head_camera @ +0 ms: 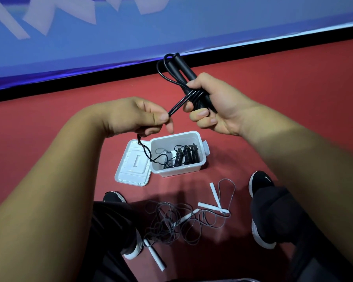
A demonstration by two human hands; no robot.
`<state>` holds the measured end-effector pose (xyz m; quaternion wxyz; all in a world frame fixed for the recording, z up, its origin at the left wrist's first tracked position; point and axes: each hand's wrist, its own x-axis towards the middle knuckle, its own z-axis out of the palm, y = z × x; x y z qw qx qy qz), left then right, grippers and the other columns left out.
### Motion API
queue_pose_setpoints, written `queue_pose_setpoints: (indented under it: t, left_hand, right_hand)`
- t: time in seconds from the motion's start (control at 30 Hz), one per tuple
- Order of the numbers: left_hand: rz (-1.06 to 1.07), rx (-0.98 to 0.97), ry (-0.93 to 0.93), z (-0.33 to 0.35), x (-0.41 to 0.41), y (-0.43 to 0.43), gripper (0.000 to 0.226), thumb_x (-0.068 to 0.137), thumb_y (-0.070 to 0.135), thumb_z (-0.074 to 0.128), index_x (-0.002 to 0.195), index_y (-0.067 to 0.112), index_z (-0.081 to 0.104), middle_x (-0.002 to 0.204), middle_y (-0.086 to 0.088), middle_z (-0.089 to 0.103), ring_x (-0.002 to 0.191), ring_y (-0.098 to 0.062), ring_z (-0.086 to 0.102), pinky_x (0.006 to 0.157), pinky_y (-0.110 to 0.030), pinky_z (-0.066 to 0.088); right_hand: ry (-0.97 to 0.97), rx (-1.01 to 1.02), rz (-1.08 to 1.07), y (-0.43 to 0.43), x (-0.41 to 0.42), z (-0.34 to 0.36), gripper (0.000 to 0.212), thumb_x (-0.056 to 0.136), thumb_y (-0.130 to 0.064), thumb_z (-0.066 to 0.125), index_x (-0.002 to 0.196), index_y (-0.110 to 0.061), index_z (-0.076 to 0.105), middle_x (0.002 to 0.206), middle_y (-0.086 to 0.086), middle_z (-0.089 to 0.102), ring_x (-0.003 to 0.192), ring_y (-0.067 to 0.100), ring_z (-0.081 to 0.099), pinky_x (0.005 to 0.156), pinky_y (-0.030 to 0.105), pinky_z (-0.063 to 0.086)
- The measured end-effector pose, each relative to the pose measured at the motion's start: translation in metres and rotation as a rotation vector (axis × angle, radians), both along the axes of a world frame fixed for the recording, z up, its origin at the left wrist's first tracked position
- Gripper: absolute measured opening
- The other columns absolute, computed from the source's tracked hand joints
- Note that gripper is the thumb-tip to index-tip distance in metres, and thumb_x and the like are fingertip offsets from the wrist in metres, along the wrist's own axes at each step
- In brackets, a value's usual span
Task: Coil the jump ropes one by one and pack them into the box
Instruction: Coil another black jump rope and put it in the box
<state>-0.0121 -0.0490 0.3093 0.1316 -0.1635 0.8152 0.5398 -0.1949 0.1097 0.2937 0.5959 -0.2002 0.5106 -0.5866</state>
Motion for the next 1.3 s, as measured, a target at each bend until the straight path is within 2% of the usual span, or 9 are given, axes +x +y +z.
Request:
queue_pose_setpoints:
  t: [0.13, 0.27, 0.43, 0.6, 0.67, 0.77, 0.93, 1.13, 1.3]
  left_hand:
    - [0.053, -0.117, 0.009, -0.011, -0.003, -0.002, 0.02, 0.104, 0.026, 0.061, 0.109, 0.021, 0.079, 0.069, -0.006, 0.048, 0.068, -0.021, 0.043, 0.065, -0.031, 0.042]
    - [0.059, -0.329, -0.021, -0.027, -0.011, 0.0, 0.02, 0.107, 0.03, 0.059, 0.108, 0.033, 0.078, 0.075, -0.001, 0.059, 0.072, -0.016, 0.06, 0.082, -0.054, 0.058]
    - [0.072, -0.265, -0.002, -0.036, -0.017, 0.009, 0.024, 0.109, 0.02, 0.056, 0.096, 0.028, 0.075, 0.082, -0.004, 0.072, 0.074, -0.009, 0.068, 0.075, -0.025, 0.054]
    - [0.06, -0.201, 0.08, -0.037, -0.015, 0.006, 0.012, 0.096, 0.014, 0.062, 0.1, 0.018, 0.073, 0.094, -0.015, 0.075, 0.08, -0.015, 0.068, 0.076, -0.034, 0.055]
    - [0.05, -0.187, 0.121, -0.034, -0.017, 0.004, 0.02, 0.089, 0.011, 0.067, 0.107, 0.01, 0.075, 0.104, -0.021, 0.076, 0.087, -0.019, 0.069, 0.085, -0.037, 0.058]
    - [0.106, -0.164, 0.158, -0.032, -0.025, 0.01, 0.01, 0.099, 0.009, 0.069, 0.104, 0.008, 0.077, 0.104, -0.014, 0.078, 0.093, -0.022, 0.072, 0.098, -0.044, 0.059]
    - [0.191, -0.181, 0.274, -0.017, -0.031, 0.018, 0.006, 0.091, 0.006, 0.077, 0.097, 0.007, 0.079, 0.096, -0.008, 0.08, 0.095, -0.021, 0.075, 0.092, -0.029, 0.059]
    - [0.178, -0.396, 0.3, -0.008, -0.025, 0.015, 0.019, 0.084, 0.005, 0.083, 0.093, 0.022, 0.083, 0.093, 0.001, 0.074, 0.09, -0.02, 0.072, 0.09, -0.038, 0.059]
    - [0.055, -0.632, 0.277, -0.007, -0.018, 0.012, 0.033, 0.087, 0.014, 0.082, 0.111, 0.036, 0.082, 0.091, 0.005, 0.068, 0.089, -0.011, 0.065, 0.084, -0.032, 0.053]
  right_hand:
    - [0.087, 0.036, 0.017, 0.002, 0.001, 0.002, 0.016, 0.103, -0.025, 0.062, 0.106, -0.015, 0.05, 0.077, 0.006, 0.057, 0.054, 0.011, 0.031, 0.041, 0.021, 0.014]
    - [0.102, 0.051, 0.122, 0.006, 0.001, 0.0, 0.017, 0.103, -0.022, 0.065, 0.101, -0.016, 0.05, 0.077, 0.004, 0.056, 0.055, 0.009, 0.03, 0.043, 0.022, 0.014]
    - [0.114, 0.047, 0.351, 0.01, 0.002, 0.002, 0.014, 0.105, -0.018, 0.056, 0.093, -0.011, 0.054, 0.079, 0.004, 0.052, 0.054, 0.008, 0.027, 0.043, 0.022, 0.013]
    - [0.086, 0.154, 0.607, 0.018, 0.002, -0.003, 0.018, 0.102, -0.012, 0.055, 0.084, -0.01, 0.057, 0.077, 0.008, 0.052, 0.051, 0.008, 0.03, 0.038, 0.019, 0.016]
    - [0.097, 0.219, 0.749, 0.02, 0.006, -0.005, 0.015, 0.098, -0.012, 0.058, 0.083, -0.008, 0.059, 0.075, 0.009, 0.052, 0.05, 0.008, 0.031, 0.037, 0.018, 0.017]
    - [0.14, 0.296, 0.85, 0.022, 0.014, -0.011, 0.015, 0.098, -0.011, 0.057, 0.112, -0.013, 0.052, 0.074, 0.009, 0.052, 0.048, 0.008, 0.031, 0.041, 0.018, 0.014]
    - [0.215, 0.347, 0.768, 0.015, 0.017, -0.026, 0.012, 0.102, -0.01, 0.058, 0.113, -0.012, 0.053, 0.074, 0.009, 0.053, 0.049, 0.01, 0.029, 0.04, 0.016, 0.015]
    - [0.505, 0.379, 0.489, 0.004, 0.011, -0.041, 0.018, 0.094, -0.014, 0.064, 0.109, -0.012, 0.054, 0.082, 0.01, 0.057, 0.052, 0.015, 0.035, 0.044, 0.02, 0.02]
    - [0.719, 0.398, 0.251, -0.002, 0.004, -0.046, 0.016, 0.094, -0.02, 0.061, 0.107, -0.01, 0.062, 0.082, 0.009, 0.065, 0.055, 0.021, 0.048, 0.043, 0.023, 0.034]
